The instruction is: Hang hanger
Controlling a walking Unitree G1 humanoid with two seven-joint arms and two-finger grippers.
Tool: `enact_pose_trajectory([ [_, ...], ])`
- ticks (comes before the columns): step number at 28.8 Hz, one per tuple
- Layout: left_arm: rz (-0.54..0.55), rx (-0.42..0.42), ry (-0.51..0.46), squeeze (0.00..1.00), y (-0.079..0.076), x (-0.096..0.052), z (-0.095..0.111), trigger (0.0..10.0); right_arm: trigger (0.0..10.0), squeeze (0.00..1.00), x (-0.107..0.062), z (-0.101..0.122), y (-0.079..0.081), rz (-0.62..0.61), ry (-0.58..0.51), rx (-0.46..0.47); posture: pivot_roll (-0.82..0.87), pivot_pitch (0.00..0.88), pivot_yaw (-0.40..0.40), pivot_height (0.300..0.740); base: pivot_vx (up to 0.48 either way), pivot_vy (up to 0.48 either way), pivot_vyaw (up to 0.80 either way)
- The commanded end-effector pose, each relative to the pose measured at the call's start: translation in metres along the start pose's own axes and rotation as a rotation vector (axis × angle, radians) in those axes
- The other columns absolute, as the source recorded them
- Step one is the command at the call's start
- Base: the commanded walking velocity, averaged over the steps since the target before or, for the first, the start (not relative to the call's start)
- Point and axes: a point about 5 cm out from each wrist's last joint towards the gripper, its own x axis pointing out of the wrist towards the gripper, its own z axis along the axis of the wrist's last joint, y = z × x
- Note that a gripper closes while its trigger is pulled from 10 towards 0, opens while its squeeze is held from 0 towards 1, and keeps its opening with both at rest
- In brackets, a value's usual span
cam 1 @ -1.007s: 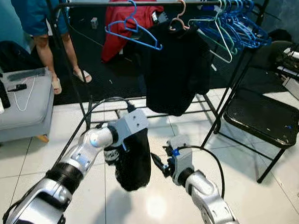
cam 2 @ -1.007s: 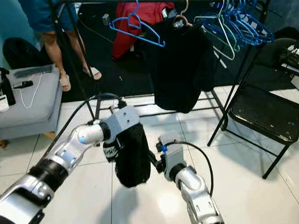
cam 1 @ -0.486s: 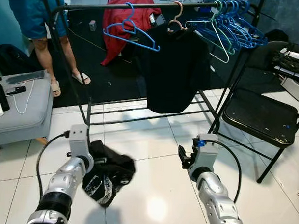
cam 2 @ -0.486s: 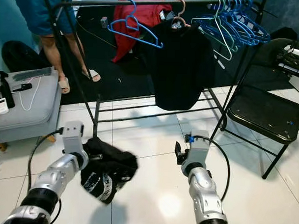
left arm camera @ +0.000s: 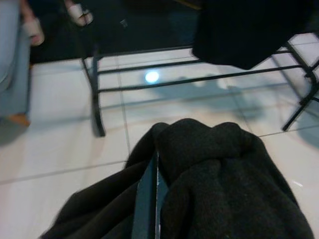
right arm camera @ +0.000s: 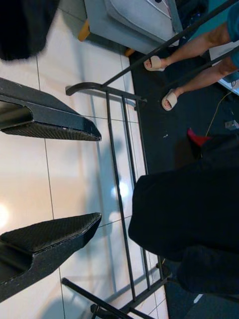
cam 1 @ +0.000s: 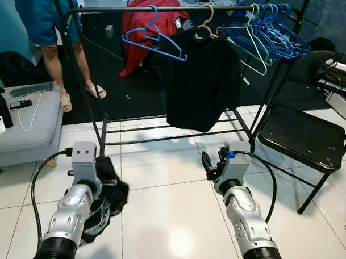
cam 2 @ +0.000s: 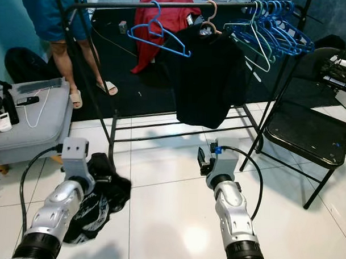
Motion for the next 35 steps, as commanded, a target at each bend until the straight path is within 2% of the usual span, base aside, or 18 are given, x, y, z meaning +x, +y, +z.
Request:
enact_pose_trajectory([
  [1, -0.016, 0.011, 0.000, 0.00, -0.002, -0.002, 0.000, 10.0, 10.0, 0.00, -0.002, -0.004, 0.003, 0.004, 0.001, 0.021, -0.06, 0.126, 0.021, 0.740, 0.000, 0.000, 0.00],
  [6, -0.041, 0.051, -0.048, 0.00, -0.011, -0.001, 0.007, 10.0, 10.0, 0.00, -0.003, -0.003, 0.004, 0.014, -0.022, 0.025, -0.07, 0.132, 0.015, 0.740, 0.106, 0.000, 0.00],
  [19, -0.075, 0.053, -0.066, 0.00, -0.023, 0.000, 0.015, 10.0, 10.0, 0.00, -0.003, 0.000, 0.005, 0.022, -0.044, 0.030, -0.08, 0.143, 0.013, 0.740, 0.366, 0.000, 0.00],
  [23, -0.076, 0.051, -0.073, 0.00, -0.024, 0.001, 0.017, 10.0, 10.0, 0.00, -0.003, 0.003, 0.005, 0.042, -0.056, -0.030, -0.08, 0.144, 0.014, 0.740, 0.409, 0.000, 0.00],
  [28, -0.077, 0.052, -0.075, 0.00, -0.026, 0.001, 0.017, 10.0, 10.0, 0.00, -0.002, 0.004, 0.006, 0.056, -0.062, -0.059, -0.08, 0.144, 0.014, 0.740, 0.409, 0.000, 0.00],
  [35, -0.072, 0.051, -0.080, 0.00, -0.026, 0.002, 0.020, 10.0, 10.0, 0.00, 0.000, 0.006, 0.009, 0.075, -0.073, -0.035, -0.08, 0.142, 0.013, 0.740, 0.412, 0.000, 0.69],
])
